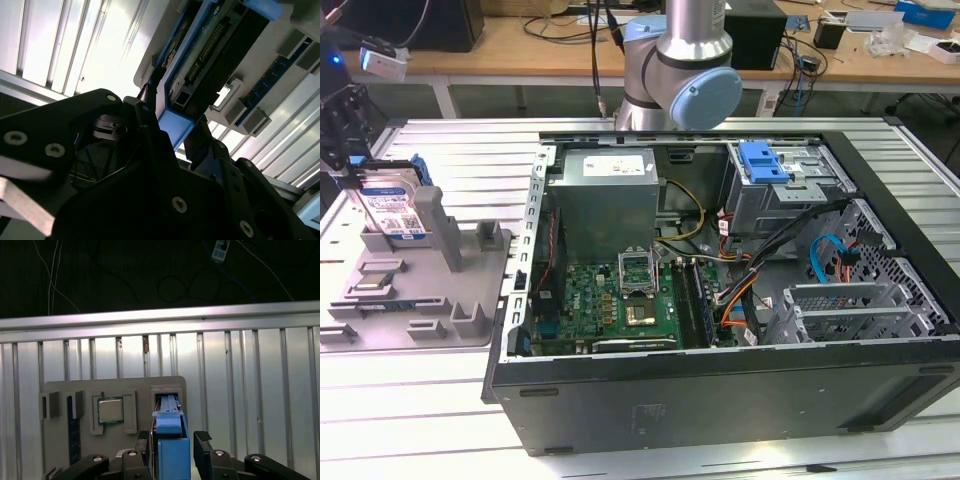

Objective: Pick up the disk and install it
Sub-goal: 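Pick up the disk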

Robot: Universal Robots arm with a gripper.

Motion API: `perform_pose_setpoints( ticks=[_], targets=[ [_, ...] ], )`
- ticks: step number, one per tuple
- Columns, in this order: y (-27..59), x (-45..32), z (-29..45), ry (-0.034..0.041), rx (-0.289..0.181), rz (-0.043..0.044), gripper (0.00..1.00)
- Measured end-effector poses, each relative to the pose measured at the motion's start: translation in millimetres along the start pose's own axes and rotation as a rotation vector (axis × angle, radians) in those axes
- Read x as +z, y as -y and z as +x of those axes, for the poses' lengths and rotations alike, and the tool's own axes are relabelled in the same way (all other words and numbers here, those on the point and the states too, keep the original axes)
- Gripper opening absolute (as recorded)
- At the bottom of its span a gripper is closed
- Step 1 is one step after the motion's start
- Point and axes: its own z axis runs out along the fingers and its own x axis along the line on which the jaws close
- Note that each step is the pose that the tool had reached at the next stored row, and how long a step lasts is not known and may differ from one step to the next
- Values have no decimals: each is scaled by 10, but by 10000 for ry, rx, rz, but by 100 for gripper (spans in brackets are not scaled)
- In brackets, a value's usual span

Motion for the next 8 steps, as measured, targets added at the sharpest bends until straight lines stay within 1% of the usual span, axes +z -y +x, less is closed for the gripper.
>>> perform_pose_setpoints(
  ticks=[8],
  targets=[
    [1,18,-1,0,-6,0,48]
  ],
)
